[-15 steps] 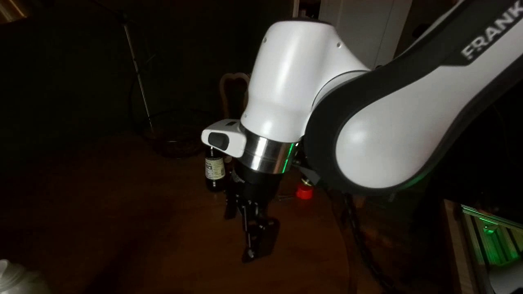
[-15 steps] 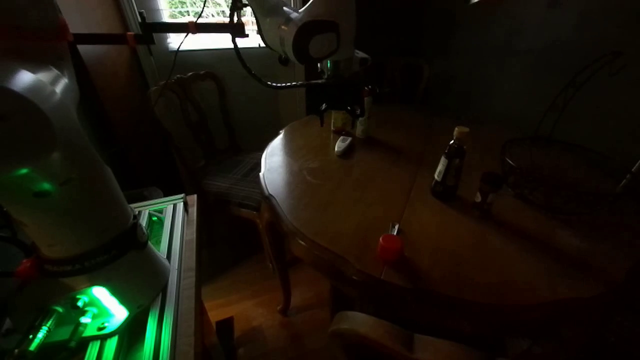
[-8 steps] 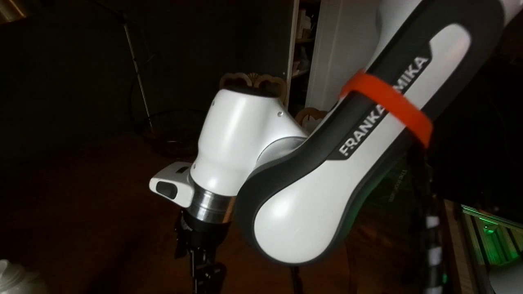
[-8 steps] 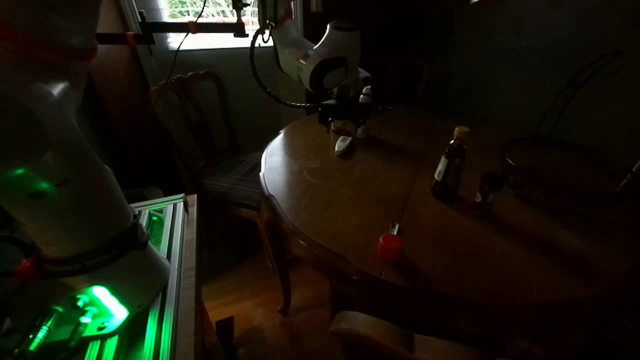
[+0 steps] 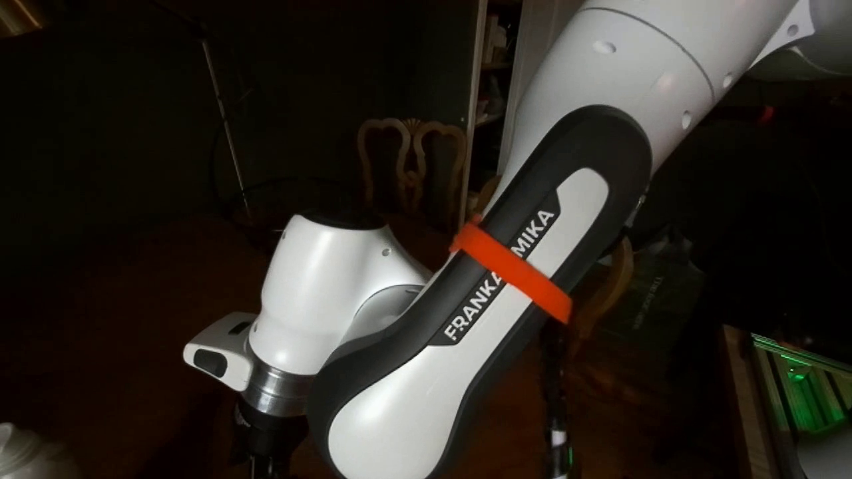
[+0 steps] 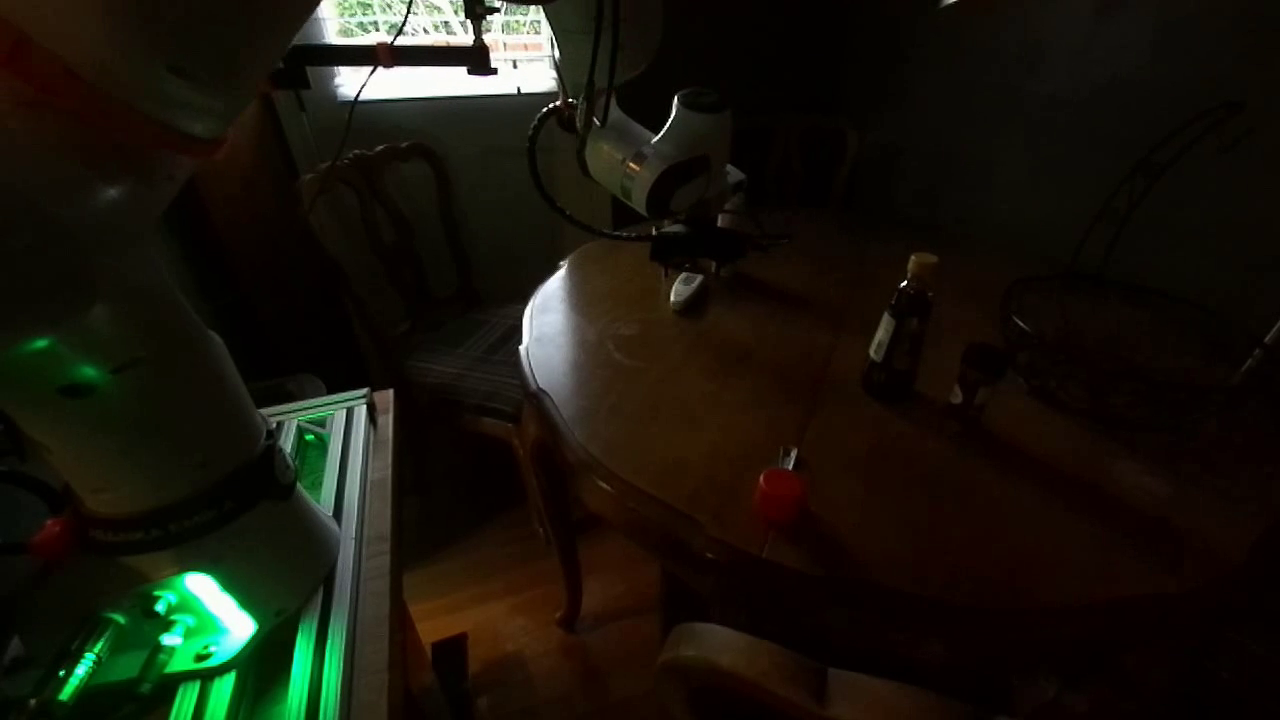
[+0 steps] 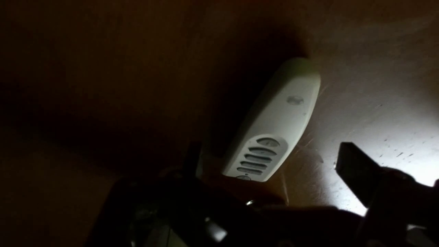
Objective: Rotate the white remote control.
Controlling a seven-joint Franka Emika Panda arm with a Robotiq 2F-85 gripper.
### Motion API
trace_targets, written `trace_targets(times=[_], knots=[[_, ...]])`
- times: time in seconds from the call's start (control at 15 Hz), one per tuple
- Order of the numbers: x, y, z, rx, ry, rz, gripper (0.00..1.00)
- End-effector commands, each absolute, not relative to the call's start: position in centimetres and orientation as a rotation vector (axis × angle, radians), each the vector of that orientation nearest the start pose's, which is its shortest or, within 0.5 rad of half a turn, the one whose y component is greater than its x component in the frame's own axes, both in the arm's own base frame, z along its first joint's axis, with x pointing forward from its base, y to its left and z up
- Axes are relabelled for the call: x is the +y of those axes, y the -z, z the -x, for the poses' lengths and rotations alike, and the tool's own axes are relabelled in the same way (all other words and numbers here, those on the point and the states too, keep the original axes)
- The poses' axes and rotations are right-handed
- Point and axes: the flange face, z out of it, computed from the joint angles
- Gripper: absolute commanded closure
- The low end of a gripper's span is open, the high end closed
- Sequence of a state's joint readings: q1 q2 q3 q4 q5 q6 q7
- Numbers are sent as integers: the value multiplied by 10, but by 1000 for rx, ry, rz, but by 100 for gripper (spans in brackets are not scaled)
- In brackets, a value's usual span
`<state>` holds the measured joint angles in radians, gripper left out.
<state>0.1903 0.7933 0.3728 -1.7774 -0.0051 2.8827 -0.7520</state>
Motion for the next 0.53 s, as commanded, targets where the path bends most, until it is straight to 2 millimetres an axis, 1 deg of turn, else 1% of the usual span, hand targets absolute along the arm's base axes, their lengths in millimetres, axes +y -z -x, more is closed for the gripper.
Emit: trace_targets(times=[0.0,0.27,0.47], knots=[[367,-158,-602,-1553,532,2405,0],[383,-146,-604,-1582,518,2425,0],[389,-138,-605,-1597,504,2440,0]])
